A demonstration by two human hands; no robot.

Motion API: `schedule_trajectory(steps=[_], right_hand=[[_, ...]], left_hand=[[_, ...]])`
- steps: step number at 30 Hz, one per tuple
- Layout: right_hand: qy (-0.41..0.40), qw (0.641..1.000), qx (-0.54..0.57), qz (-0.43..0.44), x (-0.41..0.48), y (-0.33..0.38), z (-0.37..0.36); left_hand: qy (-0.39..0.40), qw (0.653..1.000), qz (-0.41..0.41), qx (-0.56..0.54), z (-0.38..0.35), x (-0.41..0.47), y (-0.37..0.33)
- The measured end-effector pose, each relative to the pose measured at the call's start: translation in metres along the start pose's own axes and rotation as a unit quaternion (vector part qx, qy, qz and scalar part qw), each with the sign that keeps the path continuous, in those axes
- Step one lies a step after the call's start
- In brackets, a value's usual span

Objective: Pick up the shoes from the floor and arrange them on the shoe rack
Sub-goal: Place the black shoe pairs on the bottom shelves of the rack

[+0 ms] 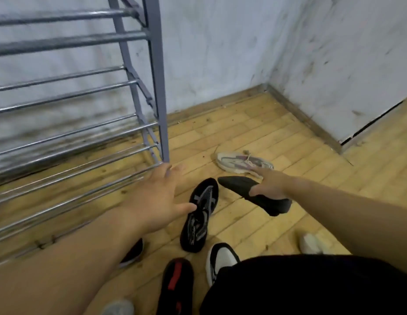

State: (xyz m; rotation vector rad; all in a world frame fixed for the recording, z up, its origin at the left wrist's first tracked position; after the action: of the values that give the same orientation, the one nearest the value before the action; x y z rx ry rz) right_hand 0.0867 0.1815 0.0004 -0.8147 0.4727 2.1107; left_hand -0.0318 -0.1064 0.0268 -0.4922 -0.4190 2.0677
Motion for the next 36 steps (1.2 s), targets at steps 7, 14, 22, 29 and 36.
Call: schedule_trajectory(steps=[7, 14, 22, 29, 36], right_hand=[[0.144, 0.981, 0.074, 0.103, -0.186, 0.089, 0.074], [0.323, 0.889, 0.178, 0.272, -0.3, 0.157, 0.068], [0.111, 0.908, 0.122, 0.386, -0.324, 0.18, 0.031], [-0.131, 0.869, -0.027, 0.477, -0.355, 0.202, 0.026], [-0.17, 0.883, 0.022, 0.436, -0.33, 0.213, 0.021]], left_hand=[[-0.04, 0.995, -0.076, 0.054, 0.109, -0.122, -0.054], [-0.115, 0.978, -0.146, 0.092, 0.182, -0.222, -0.062], [-0.193, 0.973, -0.056, -0.112, 0.193, -0.279, 0.003], [-0.192, 0.948, 0.01, -0.253, 0.2, -0.286, 0.035], [-0.052, 0.994, 0.002, -0.091, 0.18, -0.276, 0.034]])
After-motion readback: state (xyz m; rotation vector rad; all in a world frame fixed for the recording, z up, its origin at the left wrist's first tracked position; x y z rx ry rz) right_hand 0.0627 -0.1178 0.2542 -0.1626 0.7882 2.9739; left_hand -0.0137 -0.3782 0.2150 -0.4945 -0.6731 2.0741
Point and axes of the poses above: each hand's wrist, its own x-axis towards the middle knuckle, its own z-axis out of the back of the hand, y = z × x, the point moved 4 cm from there along x, towards the middle knuckle, and after that the axes turned 11 degrees about -z, right-handed, at the moved point
